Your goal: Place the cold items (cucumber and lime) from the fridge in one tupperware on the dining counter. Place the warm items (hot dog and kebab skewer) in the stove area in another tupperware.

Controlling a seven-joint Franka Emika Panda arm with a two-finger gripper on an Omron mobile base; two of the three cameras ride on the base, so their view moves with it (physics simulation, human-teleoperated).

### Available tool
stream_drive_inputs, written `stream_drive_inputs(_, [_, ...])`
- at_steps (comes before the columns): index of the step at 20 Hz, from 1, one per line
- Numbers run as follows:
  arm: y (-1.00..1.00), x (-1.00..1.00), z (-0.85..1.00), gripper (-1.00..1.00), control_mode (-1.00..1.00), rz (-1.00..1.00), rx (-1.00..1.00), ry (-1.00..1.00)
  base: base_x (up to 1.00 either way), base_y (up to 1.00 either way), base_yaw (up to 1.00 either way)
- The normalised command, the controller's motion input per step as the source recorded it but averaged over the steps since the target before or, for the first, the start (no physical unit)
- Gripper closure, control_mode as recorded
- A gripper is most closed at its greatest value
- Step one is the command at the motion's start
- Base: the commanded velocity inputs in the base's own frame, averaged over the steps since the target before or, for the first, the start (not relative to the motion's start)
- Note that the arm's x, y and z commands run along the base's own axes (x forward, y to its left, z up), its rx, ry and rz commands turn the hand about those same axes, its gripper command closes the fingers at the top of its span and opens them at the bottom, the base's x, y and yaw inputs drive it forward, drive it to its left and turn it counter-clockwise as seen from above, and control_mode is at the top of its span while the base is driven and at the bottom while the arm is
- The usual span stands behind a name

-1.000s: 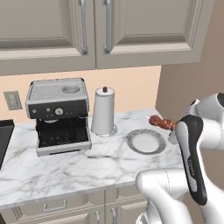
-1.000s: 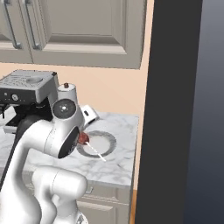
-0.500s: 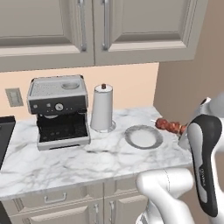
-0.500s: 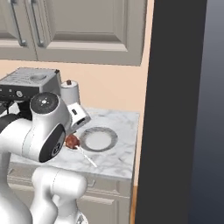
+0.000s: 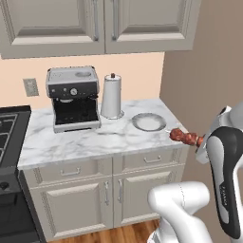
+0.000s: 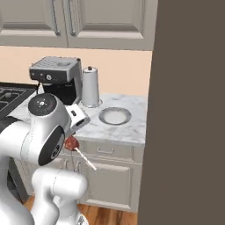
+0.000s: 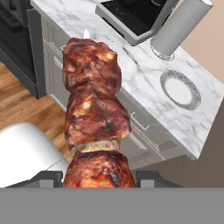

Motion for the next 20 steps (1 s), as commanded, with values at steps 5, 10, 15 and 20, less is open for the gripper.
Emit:
stream_drive_inputs(5, [0.0, 0.0, 0.0, 1.0, 1.0, 0.0, 0.0, 0.0, -1.0, 0.25, 0.03])
stream_drive_inputs(10, [0.0, 0.0, 0.0, 1.0, 1.0, 0.0, 0.0, 0.0, -1.0, 0.0, 0.24])
stream_drive_inputs(15, [0.0, 0.0, 0.0, 1.0, 1.0, 0.0, 0.0, 0.0, -1.0, 0.07, 0.38])
stream_drive_inputs(20, [0.0, 0.0, 0.0, 1.0, 1.0, 0.0, 0.0, 0.0, -1.0, 0.01, 0.37])
